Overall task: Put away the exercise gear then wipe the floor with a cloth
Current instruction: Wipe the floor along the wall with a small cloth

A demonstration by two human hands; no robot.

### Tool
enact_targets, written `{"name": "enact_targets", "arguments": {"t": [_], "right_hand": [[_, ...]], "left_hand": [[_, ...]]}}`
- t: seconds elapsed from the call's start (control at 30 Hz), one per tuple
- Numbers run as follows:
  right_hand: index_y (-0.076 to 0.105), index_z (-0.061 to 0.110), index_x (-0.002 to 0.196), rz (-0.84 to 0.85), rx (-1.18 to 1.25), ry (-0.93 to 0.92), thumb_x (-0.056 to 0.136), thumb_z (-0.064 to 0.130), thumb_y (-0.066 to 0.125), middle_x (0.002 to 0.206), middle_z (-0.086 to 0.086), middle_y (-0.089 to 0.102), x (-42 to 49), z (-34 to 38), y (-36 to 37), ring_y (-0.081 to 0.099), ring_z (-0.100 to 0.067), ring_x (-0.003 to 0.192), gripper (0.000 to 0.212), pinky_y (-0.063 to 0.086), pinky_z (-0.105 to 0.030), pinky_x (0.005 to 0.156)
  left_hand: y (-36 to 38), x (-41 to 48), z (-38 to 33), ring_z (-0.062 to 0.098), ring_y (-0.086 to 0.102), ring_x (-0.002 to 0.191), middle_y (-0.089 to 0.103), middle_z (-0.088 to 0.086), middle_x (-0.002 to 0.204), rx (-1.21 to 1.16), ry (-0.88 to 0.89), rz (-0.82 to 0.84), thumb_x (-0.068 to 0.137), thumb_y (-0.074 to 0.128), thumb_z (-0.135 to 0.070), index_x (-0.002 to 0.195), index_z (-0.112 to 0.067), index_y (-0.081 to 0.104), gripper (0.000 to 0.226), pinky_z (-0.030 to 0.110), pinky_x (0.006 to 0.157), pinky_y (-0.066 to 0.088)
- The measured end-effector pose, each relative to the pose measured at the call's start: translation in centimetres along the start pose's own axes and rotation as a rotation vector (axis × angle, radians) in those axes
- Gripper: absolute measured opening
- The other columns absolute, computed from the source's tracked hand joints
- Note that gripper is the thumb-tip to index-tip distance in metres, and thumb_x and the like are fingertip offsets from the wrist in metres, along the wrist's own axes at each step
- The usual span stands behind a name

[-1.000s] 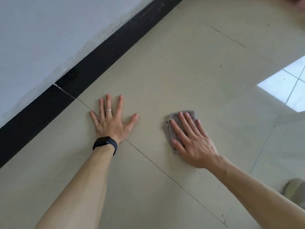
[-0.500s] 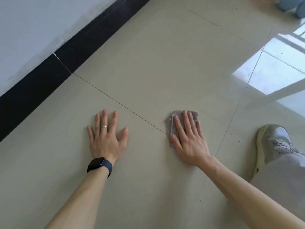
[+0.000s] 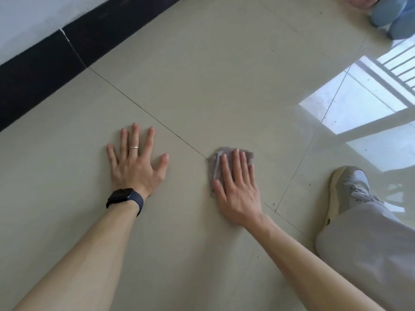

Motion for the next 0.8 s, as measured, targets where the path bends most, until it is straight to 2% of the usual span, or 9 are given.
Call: {"name": "enact_targets", "arguments": {"t": [0.07, 0.13, 0.27, 0.33, 0.4, 0.5, 0.57, 0.63, 0.8], "right_hand": [[-0.001, 0.031, 0.159, 0.046, -0.065, -0.225, 0.103, 0.053, 0.017, 0.166, 0.000, -0.014, -0.5, 1.1, 0.0, -0.018, -0.015, 0.152, 0.063, -0.006, -0.040, 0.124], [-0.003, 0.036, 0.158, 0.043, -0.105, -0.213, 0.103, 0.056, 0.014, 0.165, 0.007, -0.017, 2.6, -1.3, -1.5, -0.019, -0.010, 0.151, 0.061, -0.002, -0.040, 0.125], [-0.012, 0.031, 0.158, 0.004, 0.083, 0.275, 0.102, 0.056, 0.014, 0.164, -0.004, -0.025, 11.8, -5.0, -4.4, -0.026, -0.018, 0.149, 0.066, -0.009, -0.046, 0.123], [-0.013, 0.024, 0.158, -0.013, 0.126, 0.382, 0.103, 0.053, 0.016, 0.163, -0.014, -0.024, 13.9, -2.9, -4.1, -0.026, -0.026, 0.149, 0.069, -0.011, -0.050, 0.122], [-0.011, 0.021, 0.158, -0.023, 0.079, 0.188, 0.103, 0.051, 0.016, 0.163, -0.017, -0.022, 13.8, 2.3, -2.9, -0.025, -0.029, 0.149, 0.068, -0.012, -0.050, 0.122], [0.002, 0.025, 0.160, -0.022, -0.094, -0.364, 0.103, 0.051, 0.016, 0.166, -0.008, -0.011, 10.7, 9.5, -0.7, -0.016, -0.022, 0.153, 0.065, -0.009, -0.043, 0.123], [0.005, 0.031, 0.160, 0.016, -0.136, -0.521, 0.103, 0.053, 0.015, 0.167, -0.001, -0.006, 12.2, 9.6, -1.4, -0.012, -0.015, 0.153, 0.062, -0.004, -0.041, 0.124], [-0.001, 0.034, 0.159, -0.014, -0.160, -0.417, 0.103, 0.055, 0.012, 0.167, 0.001, -0.009, 16.2, 6.9, -3.3, -0.013, -0.014, 0.153, 0.061, -0.003, -0.042, 0.124], [-0.006, 0.017, 0.159, -0.051, 0.066, 0.299, 0.104, 0.049, 0.019, 0.162, -0.022, -0.019, 25.2, 3.6, -5.6, -0.021, -0.033, 0.150, 0.069, -0.015, -0.048, 0.121]], "left_hand": [[-0.1, 0.1, 0.2, 0.018, -0.009, 0.153, -0.007, -0.003, 0.167, -0.016, 0.025, 0.061, 0.088, 0.024, -0.067, 0.157, -0.039, 0.006, 0.077, 0.052, 0.120, -0.006], [-0.6, 0.2, 0.8, 0.014, -0.014, 0.152, -0.013, -0.005, 0.166, -0.053, 0.078, 0.121, 0.086, 0.017, -0.069, 0.156, -0.043, 0.000, 0.077, 0.047, 0.122, -0.009], [-4.3, 0.8, 7.5, 0.017, -0.010, 0.153, -0.010, -0.003, 0.166, 0.043, -0.027, -0.002, 0.088, 0.009, -0.070, 0.157, -0.040, -0.002, 0.076, 0.048, 0.121, -0.007], [-5.2, 1.4, 11.6, 0.019, -0.006, 0.153, -0.008, -0.001, 0.166, 0.111, -0.123, -0.018, 0.087, 0.006, -0.074, 0.157, -0.039, -0.001, 0.079, 0.053, 0.119, -0.003], [-5.2, 1.8, 13.8, 0.019, -0.002, 0.153, -0.005, -0.003, 0.167, 0.129, -0.156, 0.007, 0.085, 0.008, -0.079, 0.156, -0.044, 0.000, 0.079, 0.056, 0.119, 0.002], [-4.8, 2.2, 14.1, 0.017, -0.002, 0.153, -0.004, -0.005, 0.167, 0.105, -0.162, 0.005, 0.084, 0.012, -0.081, 0.154, -0.049, -0.002, 0.078, 0.054, 0.120, 0.003], [-4.8, 2.2, 14.2, 0.017, -0.002, 0.153, -0.006, -0.006, 0.166, 0.100, -0.170, 0.002, 0.084, 0.012, -0.081, 0.154, -0.050, -0.002, 0.078, 0.053, 0.120, 0.003], [-5.0, 2.1, 13.9, 0.017, -0.001, 0.153, -0.007, -0.007, 0.166, 0.092, -0.168, -0.006, 0.084, 0.014, -0.081, 0.154, -0.049, -0.001, 0.078, 0.053, 0.121, 0.004], [-4.9, 2.1, 13.9, 0.016, -0.003, 0.153, -0.012, -0.009, 0.165, 0.109, -0.168, -0.003, 0.085, 0.016, -0.080, 0.153, -0.051, -0.004, 0.077, 0.051, 0.122, 0.003]]}}
Point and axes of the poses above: each hand's wrist, its own x-axis towards the middle knuckle, its own y-axis out of the palm, z = x × y, the point moved 6 cm from there along x, towards the middle knuckle
